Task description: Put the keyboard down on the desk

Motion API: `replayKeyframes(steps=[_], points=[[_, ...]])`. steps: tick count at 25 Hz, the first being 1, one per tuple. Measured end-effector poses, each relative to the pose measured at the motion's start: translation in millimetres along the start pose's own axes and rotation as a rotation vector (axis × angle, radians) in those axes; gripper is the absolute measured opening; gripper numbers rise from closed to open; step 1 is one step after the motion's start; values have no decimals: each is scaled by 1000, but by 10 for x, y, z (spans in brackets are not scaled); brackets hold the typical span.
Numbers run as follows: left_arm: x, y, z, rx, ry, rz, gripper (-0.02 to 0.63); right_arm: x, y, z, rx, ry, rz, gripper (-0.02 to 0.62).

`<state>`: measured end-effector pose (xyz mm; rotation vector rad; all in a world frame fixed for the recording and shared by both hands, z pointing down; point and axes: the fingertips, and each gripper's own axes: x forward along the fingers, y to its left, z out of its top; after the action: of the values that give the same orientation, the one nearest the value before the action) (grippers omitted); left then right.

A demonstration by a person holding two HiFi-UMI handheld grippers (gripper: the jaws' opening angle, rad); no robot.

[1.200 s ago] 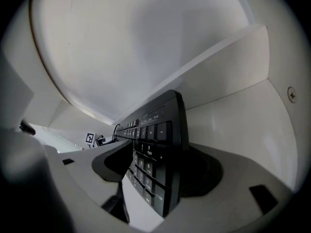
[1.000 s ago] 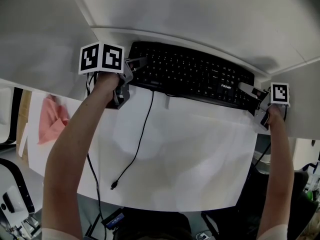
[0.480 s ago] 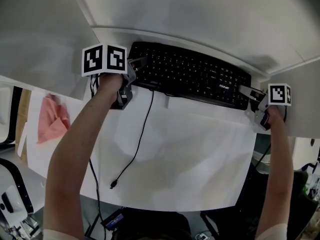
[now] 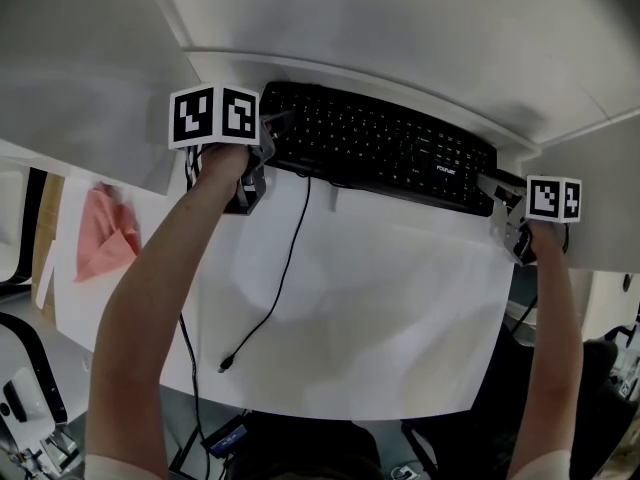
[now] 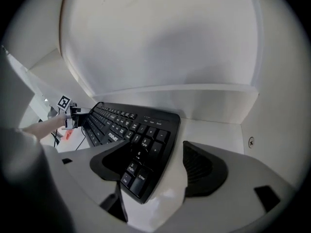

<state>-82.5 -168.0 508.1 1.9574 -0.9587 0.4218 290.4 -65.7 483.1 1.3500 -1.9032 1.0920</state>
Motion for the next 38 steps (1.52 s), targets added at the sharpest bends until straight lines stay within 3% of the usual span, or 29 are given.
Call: replayKeyframes(steps=[4, 13, 16, 18, 20, 22, 26, 30, 33, 38], points=[[-4, -5, 40, 132, 4, 65, 287, -7, -4, 8, 7, -43, -9, 337], [-74, -38, 78, 167, -11, 100, 295, -172, 64, 137, -81, -183, -122, 337], [-226, -143, 87, 200, -30, 95, 295, -289, 297, 194, -93, -257, -100, 337], [-374, -282, 44, 212, -50, 63, 295, -379, 524, 199, -103, -299, -79, 298], [-543, -469, -20, 214, -74, 17, 295, -454, 701, 155, -117, -317, -92, 100], [-705, -690, -82, 211, -100, -38, 293, -497, 863, 52, -136, -302, -92, 56], [-1024, -1099, -272, 200, -160, -141, 255, -670, 1225, -170, -95, -319, -31, 34], [-1298, -1482, -523, 131, -214, -305, 192, -826, 1522, -309, 3, -348, 40, 25], [-1424, -1588, -679, 136, -220, -278, 173, -936, 1696, -425, 31, -334, 68, 25], [-1640, -1813, -826, 162, -223, -261, 122, -1073, 1986, -588, -13, -313, 109, 25]])
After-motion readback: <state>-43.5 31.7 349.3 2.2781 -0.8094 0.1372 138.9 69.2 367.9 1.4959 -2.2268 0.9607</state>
